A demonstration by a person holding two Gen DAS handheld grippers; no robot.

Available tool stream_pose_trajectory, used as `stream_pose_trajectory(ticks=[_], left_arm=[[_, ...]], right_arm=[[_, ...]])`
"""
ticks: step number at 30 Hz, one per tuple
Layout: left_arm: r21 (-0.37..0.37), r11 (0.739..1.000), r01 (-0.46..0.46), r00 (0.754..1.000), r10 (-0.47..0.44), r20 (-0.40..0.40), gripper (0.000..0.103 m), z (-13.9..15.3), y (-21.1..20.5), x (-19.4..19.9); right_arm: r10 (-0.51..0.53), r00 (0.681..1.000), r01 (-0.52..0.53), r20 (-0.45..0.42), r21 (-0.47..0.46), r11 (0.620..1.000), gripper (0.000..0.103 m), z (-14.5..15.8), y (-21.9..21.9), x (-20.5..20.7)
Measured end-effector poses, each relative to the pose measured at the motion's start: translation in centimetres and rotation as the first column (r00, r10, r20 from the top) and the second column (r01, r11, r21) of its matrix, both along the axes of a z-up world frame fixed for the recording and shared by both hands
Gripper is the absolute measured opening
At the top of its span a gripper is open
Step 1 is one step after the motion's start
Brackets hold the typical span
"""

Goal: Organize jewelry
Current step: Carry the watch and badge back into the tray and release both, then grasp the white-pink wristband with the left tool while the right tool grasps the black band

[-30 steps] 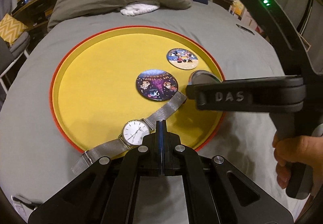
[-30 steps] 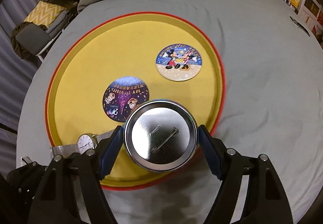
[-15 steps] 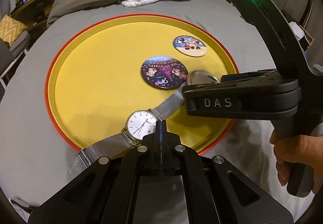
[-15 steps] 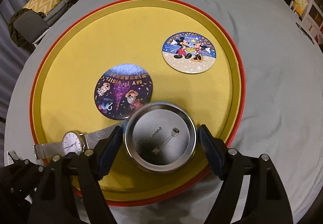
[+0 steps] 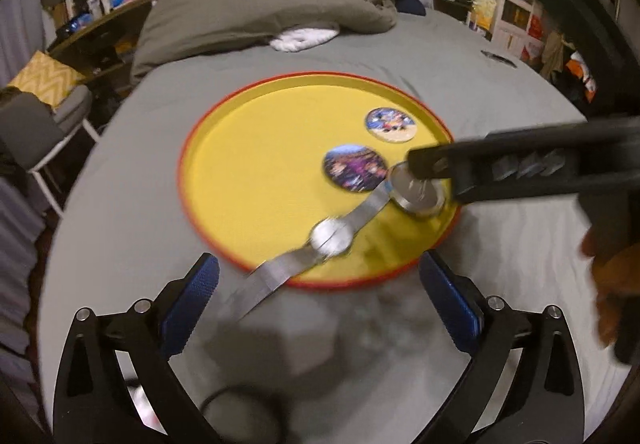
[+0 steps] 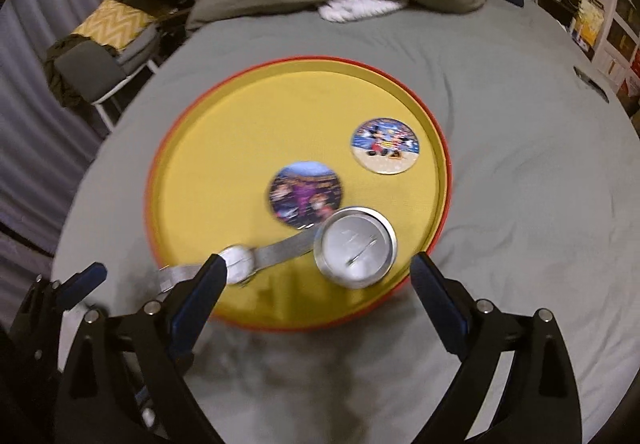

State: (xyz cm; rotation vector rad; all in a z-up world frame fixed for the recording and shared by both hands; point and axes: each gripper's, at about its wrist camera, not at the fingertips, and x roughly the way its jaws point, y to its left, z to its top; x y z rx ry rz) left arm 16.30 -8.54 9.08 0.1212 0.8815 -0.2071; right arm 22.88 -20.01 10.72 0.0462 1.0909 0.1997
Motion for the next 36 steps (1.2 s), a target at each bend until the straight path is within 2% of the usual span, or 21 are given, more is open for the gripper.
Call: stream_pose_trajectory(ticks=[3, 8, 11, 16, 19, 22, 25, 30, 32, 36], left_arm=[[0.035, 0.999, -0.026, 1.000, 0.027, -0.008, 0.097, 0.3, 2.2, -2.2], [0.026, 0.994, -0.107, 0.993, 0.108, -0.050, 0.097, -0.1, 7.7, -5.3], [-0.009, 0.986, -0.165, 0.983, 0.163, -0.086, 0.097, -0.4, 11.0, -7.1], [-0.049, 0.969, -0.243, 0.963, 0.234, -0.136, 0.097, -1.1, 15.2, -9.3], [-0.056, 0.964, -0.260, 0.955, 0.248, -0.162, 0.097, -1.9, 16.0, -9.5], [-0.011, 0.971, -0.239, 0.957, 0.234, -0.173, 0.097, -3.3, 16.4, -9.6], [0.036, 0.973, -0.230, 0.955, 0.233, -0.184, 0.097, -4.8, 16.9, -9.4], [0.045, 0.971, -0.233, 0.946, 0.237, -0.221, 0.097, -7.1, 17.7, -8.4], [0.050, 0.975, -0.218, 0.947, 0.224, -0.230, 0.097, -7.9, 17.6, -8.1], [0.105, 0.976, -0.193, 0.955, 0.212, -0.209, 0.097, -9.1, 17.2, -8.1]], right_arm=[[0.030, 1.000, -0.030, 0.005, 0.010, 0.999, 0.089, 1.5, 1.5, -2.3], [0.087, 0.996, -0.087, 0.001, 0.045, 0.995, 0.089, 2.6, 5.2, -6.5], [0.110, 0.994, -0.109, -0.011, 0.066, 0.992, 0.089, 2.0, 7.3, -8.2], [0.137, 0.989, -0.130, -0.055, 0.116, 0.985, 0.089, -0.8, 11.1, -10.6], [0.159, 0.984, -0.150, -0.079, 0.113, 0.982, 0.089, -2.8, 13.0, -11.3], [0.176, 0.982, -0.166, -0.072, 0.121, 0.979, 0.089, -4.1, 13.9, -11.4], [0.189, 0.979, -0.178, -0.074, 0.128, 0.976, 0.089, -4.8, 14.2, -11.2], [0.170, 0.979, -0.154, -0.114, 0.137, 0.979, 0.089, -6.9, 13.8, -10.0], [0.167, 0.978, -0.150, -0.128, 0.132, 0.980, 0.089, -7.5, 13.8, -9.6], [0.169, 0.972, -0.158, -0.163, 0.077, 0.984, 0.088, -8.4, 14.5, -9.0]])
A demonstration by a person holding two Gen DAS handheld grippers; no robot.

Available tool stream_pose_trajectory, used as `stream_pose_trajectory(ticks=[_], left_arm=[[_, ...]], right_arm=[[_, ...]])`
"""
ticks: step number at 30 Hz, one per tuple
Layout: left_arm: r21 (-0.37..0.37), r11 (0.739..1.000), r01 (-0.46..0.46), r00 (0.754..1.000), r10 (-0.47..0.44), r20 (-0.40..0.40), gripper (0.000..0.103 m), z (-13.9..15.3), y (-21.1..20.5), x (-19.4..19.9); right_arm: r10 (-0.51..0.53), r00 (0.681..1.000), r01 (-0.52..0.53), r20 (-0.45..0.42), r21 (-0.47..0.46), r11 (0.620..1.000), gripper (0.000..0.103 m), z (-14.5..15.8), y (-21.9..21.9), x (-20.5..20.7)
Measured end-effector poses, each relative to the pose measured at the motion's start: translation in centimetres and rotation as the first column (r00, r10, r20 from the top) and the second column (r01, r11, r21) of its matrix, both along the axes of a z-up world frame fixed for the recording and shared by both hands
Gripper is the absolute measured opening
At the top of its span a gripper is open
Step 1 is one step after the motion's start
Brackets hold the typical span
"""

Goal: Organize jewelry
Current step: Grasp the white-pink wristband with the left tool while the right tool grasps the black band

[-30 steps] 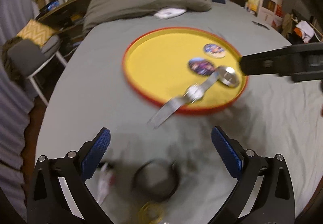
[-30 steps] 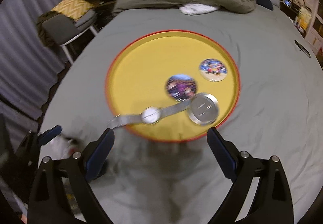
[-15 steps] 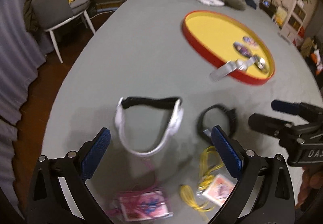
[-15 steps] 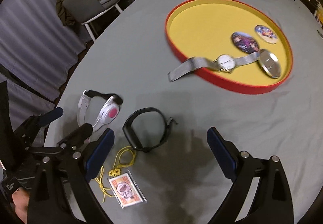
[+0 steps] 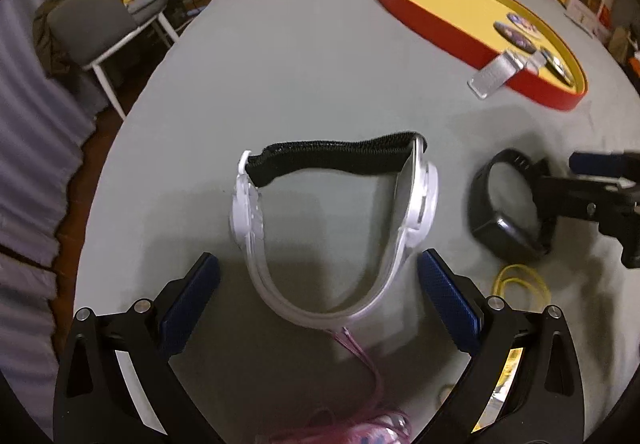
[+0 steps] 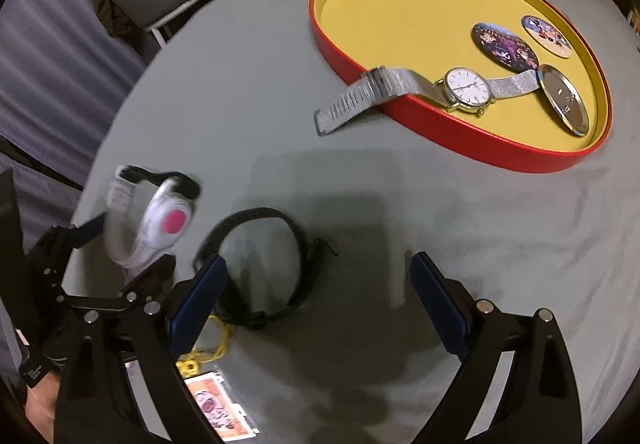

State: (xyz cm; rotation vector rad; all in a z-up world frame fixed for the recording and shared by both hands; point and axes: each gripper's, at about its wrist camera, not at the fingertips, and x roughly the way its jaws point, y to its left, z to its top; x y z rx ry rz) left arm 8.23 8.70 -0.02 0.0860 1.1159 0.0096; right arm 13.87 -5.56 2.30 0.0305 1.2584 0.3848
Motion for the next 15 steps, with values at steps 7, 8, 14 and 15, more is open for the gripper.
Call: stream_pose_trajectory(ticks=[7, 8, 14, 15], left_arm=[[0.001, 1.000, 0.010, 0.999, -0.010, 0.044, 0.091, -0.2, 0.0, -0.3], [0.002, 1.000, 0.019, 0.999, -0.019, 0.050, 0.085, -0.1, -0.2, -0.3], [0.026, 0.999, 0.029, 0.997, -0.031, 0.064, 0.074, 0.2, -0.7, -0.6], [0.023, 0.999, 0.028, 0.997, -0.029, 0.067, 0.074, 0.2, -0.6, -0.6]], right_arm=[[0.027, 1.000, -0.026, 0.011, -0.079, 0.997, 0.050, -0.6, 1.1, -0.3], [0.033, 0.999, -0.031, 0.016, -0.092, 0.995, 0.045, -0.7, 1.3, -0.3], [0.052, 0.998, -0.048, 0.036, -0.099, 0.994, 0.016, -0.4, 1.3, -0.9], [0.054, 0.998, -0.050, 0.037, -0.097, 0.994, 0.015, -0.4, 1.2, -0.7]])
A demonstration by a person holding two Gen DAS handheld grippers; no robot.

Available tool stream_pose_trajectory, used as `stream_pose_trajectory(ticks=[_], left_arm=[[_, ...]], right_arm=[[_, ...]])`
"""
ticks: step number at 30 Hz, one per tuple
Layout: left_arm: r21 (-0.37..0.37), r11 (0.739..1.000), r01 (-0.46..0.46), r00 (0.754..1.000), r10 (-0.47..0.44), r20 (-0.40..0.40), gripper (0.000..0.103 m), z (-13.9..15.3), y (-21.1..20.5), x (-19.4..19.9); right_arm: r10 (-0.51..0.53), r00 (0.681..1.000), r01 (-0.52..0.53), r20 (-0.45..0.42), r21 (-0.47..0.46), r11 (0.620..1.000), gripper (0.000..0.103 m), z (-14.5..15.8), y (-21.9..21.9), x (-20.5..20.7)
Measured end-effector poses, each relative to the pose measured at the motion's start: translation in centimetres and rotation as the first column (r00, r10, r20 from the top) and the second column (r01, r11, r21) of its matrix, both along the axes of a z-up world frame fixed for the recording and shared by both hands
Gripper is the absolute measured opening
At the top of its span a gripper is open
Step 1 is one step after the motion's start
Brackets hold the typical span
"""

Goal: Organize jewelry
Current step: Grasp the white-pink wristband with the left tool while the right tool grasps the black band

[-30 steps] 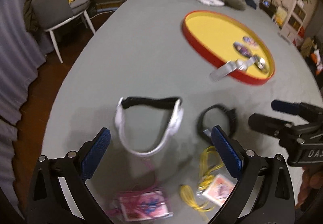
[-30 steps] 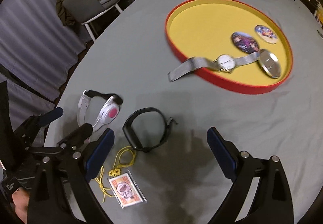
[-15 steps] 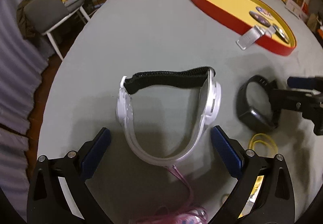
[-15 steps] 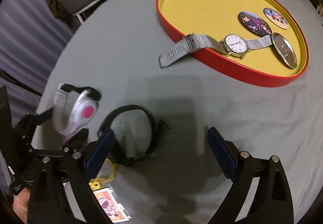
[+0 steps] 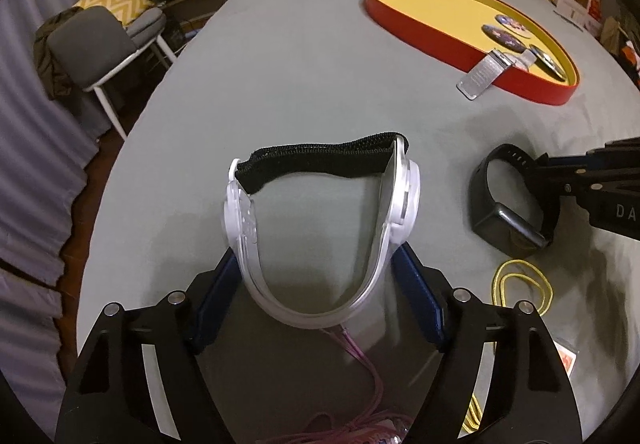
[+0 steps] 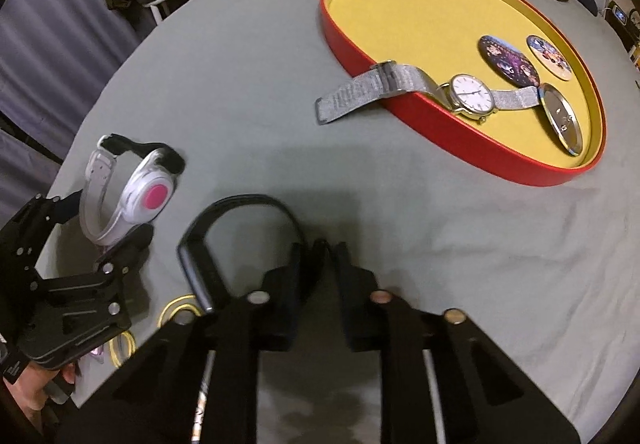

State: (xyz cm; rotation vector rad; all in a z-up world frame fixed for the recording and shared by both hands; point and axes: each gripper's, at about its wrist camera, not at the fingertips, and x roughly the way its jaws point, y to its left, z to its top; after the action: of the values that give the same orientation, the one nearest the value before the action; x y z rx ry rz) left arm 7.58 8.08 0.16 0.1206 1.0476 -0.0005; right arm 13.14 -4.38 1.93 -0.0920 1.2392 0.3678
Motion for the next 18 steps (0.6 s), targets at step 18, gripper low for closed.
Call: stream_pose_trajectory(ticks=[18], left_arm=[[-0.016, 1.000, -0.003, 1.000, 0.003, 0.028, 0.057, 0.8, 0.0, -1.1]], right_arm=[[-0.001, 0.999, -0.002, 0.035, 0.090, 0.996, 0.013, 1.9, -1.6, -1.1]])
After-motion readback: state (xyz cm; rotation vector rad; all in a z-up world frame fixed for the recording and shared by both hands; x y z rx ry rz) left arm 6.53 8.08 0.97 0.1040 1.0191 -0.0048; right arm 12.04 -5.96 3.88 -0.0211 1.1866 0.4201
